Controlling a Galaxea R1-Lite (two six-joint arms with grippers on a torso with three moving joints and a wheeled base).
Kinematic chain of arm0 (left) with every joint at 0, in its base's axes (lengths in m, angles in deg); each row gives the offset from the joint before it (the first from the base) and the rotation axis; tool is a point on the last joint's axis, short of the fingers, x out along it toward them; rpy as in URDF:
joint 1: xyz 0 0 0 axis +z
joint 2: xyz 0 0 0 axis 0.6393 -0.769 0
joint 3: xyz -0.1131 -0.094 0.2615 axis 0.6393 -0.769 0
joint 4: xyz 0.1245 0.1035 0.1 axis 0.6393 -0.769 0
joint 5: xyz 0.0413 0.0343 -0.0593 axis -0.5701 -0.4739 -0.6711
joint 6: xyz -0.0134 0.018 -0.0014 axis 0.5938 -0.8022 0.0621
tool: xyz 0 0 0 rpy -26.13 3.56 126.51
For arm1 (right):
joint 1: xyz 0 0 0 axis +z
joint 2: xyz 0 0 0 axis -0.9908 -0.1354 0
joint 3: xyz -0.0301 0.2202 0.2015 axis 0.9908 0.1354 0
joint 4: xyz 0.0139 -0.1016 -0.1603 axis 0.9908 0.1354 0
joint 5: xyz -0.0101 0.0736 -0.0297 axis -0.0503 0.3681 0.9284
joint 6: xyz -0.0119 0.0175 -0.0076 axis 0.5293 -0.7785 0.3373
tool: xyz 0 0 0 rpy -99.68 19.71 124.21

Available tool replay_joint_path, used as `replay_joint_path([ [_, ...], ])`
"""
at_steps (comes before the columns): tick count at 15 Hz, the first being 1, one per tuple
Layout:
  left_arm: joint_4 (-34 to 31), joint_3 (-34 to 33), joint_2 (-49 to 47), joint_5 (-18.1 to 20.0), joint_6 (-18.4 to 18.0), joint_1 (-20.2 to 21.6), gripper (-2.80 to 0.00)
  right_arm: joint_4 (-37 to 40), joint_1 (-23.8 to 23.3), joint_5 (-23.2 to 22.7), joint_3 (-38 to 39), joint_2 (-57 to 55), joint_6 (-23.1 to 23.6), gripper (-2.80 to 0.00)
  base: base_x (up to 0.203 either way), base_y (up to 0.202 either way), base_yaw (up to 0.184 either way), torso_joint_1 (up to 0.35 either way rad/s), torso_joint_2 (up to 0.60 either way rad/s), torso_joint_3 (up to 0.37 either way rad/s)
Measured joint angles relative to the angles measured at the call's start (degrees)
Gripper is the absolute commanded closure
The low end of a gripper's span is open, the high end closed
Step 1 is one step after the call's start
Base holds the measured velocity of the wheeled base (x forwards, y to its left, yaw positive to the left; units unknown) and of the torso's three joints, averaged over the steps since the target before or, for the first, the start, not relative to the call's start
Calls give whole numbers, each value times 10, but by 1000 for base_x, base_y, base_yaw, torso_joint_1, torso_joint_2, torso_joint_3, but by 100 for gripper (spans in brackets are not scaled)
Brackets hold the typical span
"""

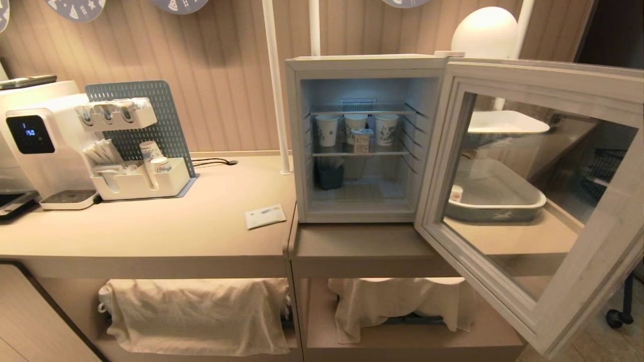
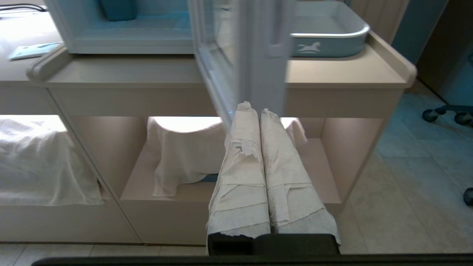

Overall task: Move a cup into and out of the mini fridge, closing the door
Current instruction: Close the freezer door

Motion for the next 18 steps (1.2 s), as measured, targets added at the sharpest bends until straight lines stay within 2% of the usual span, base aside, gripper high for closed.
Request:
replay_joint_path([
  [9,0,0,0,0,0,0,0,0,0,0,0,0,0,0,0,-191,-1,2,3,1],
  [14,0,0,0,0,0,-1,0,7,0,-1,-10,-5,-4,0,0,-39,0,1,1,-1],
  [16,0,0,0,0,0,0,0,13,1,-4,-53,-41,-31,0,0,0,0,0,0,0],
  [18,0,0,0,0,0,0,0,14,1,-15,-118,-126,-85,0,0,0,0,0,0,0],
])
